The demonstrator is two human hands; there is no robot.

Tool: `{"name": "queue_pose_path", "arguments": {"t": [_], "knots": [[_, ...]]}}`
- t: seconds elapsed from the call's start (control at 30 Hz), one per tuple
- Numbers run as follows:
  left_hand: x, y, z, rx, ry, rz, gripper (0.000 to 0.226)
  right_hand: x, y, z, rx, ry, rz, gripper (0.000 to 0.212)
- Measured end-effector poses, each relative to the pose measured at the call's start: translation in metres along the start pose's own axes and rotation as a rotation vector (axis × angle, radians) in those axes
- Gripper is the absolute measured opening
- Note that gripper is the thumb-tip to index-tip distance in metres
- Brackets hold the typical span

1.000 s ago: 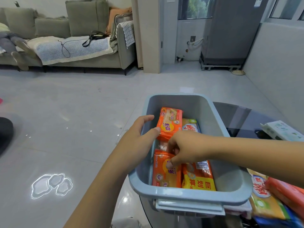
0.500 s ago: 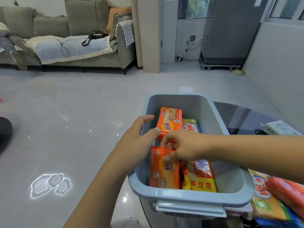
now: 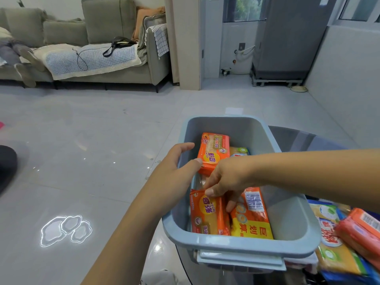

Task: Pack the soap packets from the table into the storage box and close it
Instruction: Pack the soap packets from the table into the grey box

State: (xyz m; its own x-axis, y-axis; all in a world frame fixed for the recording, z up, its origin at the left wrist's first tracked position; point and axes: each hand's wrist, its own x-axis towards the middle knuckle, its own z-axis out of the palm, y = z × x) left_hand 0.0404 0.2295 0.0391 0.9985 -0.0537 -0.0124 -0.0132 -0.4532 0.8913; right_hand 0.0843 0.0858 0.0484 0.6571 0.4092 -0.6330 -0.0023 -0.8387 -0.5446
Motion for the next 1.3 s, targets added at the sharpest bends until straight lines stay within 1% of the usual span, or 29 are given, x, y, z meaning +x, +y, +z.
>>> {"name": "queue_pose_path", "arguments": {"t": [0.03, 0.1, 0.13, 0.2, 0.3, 0.37, 0.43, 0.63, 0.7, 0.8, 0.83, 0.93, 1.07, 1.17, 1.2, 1.3], "knots": [[0.000, 0.000, 0.000, -0.006, 0.000, 0.000, 0.040, 0.000, -0.003, -0.001, -0.152, -0.005, -0.028, 0.035], [0.000, -0.001, 0.000, -0.017, -0.001, 0.000, 0.041, -0.001, -0.009, -0.002, -0.459, 0.036, -0.104, 0.038], [0.000, -0.002, 0.000, -0.022, -0.001, 0.001, 0.041, -0.002, -0.010, -0.003, -0.546, 0.035, -0.115, 0.040], [0.000, -0.003, 0.000, -0.031, -0.007, 0.002, 0.041, -0.005, -0.010, -0.005, -0.637, -0.014, -0.081, 0.043], [0.001, -0.004, -0.001, -0.041, -0.012, 0.003, 0.041, -0.003, -0.005, -0.005, -0.649, 0.042, -0.099, 0.040], [0.000, -0.003, -0.001, -0.044, -0.009, 0.003, 0.041, -0.001, -0.005, -0.006, -0.559, 0.034, -0.081, 0.037], [0.000, -0.001, 0.000, -0.039, -0.002, 0.006, 0.041, 0.002, -0.006, -0.005, -0.405, 0.021, -0.042, 0.036], [-0.001, -0.001, -0.001, -0.034, -0.003, -0.002, 0.041, 0.007, 0.002, 0.010, 0.134, 0.153, 0.071, 0.036], [-0.001, -0.001, 0.000, -0.036, -0.006, -0.002, 0.041, 0.005, 0.006, 0.009, 0.240, 0.180, 0.088, 0.033], [0.000, -0.001, 0.000, -0.035, -0.007, -0.008, 0.041, 0.003, 0.009, 0.008, 0.326, 0.169, 0.079, 0.022], [0.000, -0.001, 0.000, -0.037, -0.006, -0.009, 0.041, 0.004, 0.010, 0.008, 0.306, 0.161, 0.085, 0.021], [0.000, -0.002, 0.000, -0.049, -0.005, -0.009, 0.041, 0.006, 0.011, 0.011, 0.110, 0.137, 0.104, 0.017], [0.001, -0.002, 0.000, -0.054, -0.007, -0.011, 0.041, 0.006, 0.011, 0.008, -0.046, 0.132, 0.028, 0.023], [0.001, -0.002, 0.000, -0.043, -0.009, -0.007, 0.041, 0.006, 0.010, 0.007, -0.139, 0.166, -0.006, 0.021], [0.001, -0.001, 0.000, -0.039, -0.010, -0.004, 0.041, 0.005, 0.008, 0.008, -0.247, 0.203, -0.023, 0.021], [-0.001, 0.000, 0.001, -0.025, -0.009, -0.001, 0.042, 0.007, 0.004, 0.015, -0.664, 0.362, -0.073, 0.033]]}}
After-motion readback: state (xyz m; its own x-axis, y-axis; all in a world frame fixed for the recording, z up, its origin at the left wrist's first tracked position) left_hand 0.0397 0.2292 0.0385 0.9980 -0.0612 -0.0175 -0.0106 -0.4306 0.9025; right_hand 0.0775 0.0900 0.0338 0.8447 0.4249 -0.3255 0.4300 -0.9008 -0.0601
